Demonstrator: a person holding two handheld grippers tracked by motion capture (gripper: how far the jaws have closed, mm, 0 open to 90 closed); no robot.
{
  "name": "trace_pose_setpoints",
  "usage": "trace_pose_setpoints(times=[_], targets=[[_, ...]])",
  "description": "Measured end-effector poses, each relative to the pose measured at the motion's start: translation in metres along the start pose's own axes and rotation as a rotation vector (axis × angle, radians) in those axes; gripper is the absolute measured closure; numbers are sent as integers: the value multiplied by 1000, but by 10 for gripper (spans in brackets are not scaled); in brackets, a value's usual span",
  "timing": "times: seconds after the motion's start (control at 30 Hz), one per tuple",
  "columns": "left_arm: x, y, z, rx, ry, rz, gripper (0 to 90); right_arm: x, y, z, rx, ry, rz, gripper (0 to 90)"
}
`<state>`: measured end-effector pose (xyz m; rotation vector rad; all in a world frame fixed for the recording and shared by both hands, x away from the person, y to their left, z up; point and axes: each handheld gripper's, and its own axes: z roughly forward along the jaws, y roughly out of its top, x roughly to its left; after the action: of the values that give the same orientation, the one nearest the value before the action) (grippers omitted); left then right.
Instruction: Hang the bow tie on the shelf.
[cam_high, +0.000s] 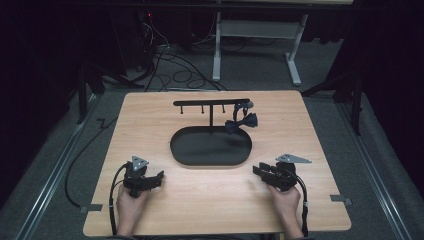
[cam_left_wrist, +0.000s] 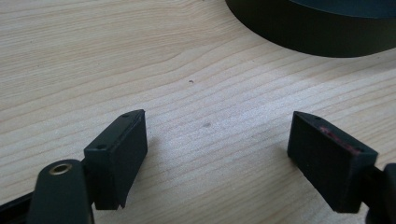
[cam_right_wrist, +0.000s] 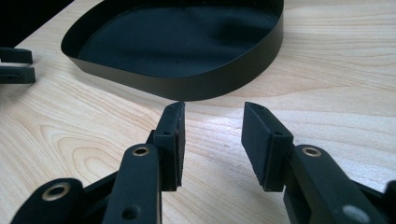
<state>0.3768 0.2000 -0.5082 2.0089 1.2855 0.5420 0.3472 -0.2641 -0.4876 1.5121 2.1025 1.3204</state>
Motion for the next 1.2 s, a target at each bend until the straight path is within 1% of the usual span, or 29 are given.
trace_pose_setpoints(times=[0.23, 0.37, 0.4, 0.47, 0.63, 0.73, 0.83, 0.97, 1.0, 1.2], targets=[[0, 0, 0, 0, 0, 0, 205, 1, 0, 2, 12, -7, -1, 612], [0, 0, 0, 0, 0, 0, 205, 2, -1, 5, 22, -10, -13, 612], [0, 0, 0, 0, 0, 0, 205, 3, -1, 6, 23, -10, -10, 612], [0, 0, 0, 0, 0, 0, 205, 3, -1, 7, 25, -13, -21, 612], [0, 0, 0, 0, 0, 0, 205, 5, -2, 9, 38, -23, -25, 612], [0, 0, 0, 0, 0, 0, 205, 6, -3, 11, 42, -38, -31, 615], [0, 0, 0, 0, 0, 0, 205, 6, -2, 14, 53, -58, -54, 616], [0, 0, 0, 0, 0, 0, 205, 9, -2, 16, 65, -78, -65, 611], [0, 0, 0, 0, 0, 0, 205, 9, -2, 17, 63, -81, -74, 607], [0, 0, 0, 0, 0, 0, 205, 11, -3, 21, 70, -94, -93, 583]])
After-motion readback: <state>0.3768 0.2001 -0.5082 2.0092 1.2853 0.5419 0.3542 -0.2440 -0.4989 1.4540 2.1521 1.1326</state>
